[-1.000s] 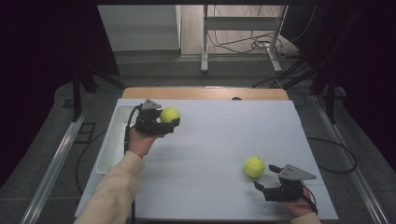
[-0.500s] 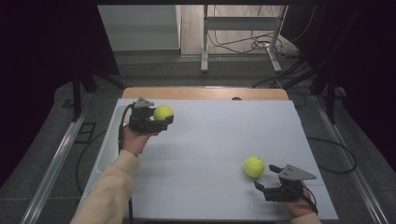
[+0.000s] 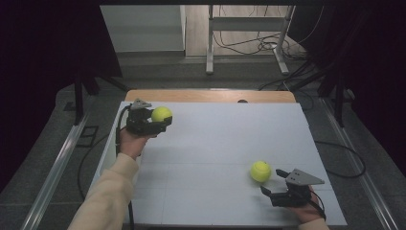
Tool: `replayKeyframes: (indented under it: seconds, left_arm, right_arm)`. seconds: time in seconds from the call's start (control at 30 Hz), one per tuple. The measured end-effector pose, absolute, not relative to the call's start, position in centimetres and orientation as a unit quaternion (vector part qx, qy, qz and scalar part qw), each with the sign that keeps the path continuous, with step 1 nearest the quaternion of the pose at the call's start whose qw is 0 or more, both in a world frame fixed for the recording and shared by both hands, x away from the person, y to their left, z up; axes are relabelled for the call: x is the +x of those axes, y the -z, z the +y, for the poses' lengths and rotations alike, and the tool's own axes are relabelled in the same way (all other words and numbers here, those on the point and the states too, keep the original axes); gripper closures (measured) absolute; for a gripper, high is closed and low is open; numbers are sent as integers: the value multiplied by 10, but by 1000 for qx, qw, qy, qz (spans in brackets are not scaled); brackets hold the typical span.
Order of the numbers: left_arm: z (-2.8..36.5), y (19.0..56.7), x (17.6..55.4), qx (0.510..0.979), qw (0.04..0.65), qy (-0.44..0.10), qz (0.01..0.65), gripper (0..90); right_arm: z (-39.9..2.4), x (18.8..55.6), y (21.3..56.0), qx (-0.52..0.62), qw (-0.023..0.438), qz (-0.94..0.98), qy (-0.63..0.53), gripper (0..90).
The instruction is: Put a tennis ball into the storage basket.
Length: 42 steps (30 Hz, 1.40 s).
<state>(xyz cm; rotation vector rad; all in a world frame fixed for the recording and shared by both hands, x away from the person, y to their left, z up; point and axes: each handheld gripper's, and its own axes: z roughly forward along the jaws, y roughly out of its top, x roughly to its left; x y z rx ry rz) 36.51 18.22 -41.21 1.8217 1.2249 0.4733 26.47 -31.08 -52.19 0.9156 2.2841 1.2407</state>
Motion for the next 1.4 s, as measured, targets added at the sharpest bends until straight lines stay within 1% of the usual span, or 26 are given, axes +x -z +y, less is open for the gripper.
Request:
replayKeyframes:
  seconds: [1.4]
  left_arm:
    - [226,409,358,709,423,-212,523,258]
  right_arm:
    - [-310,264,522,325,194,815,-439,124]
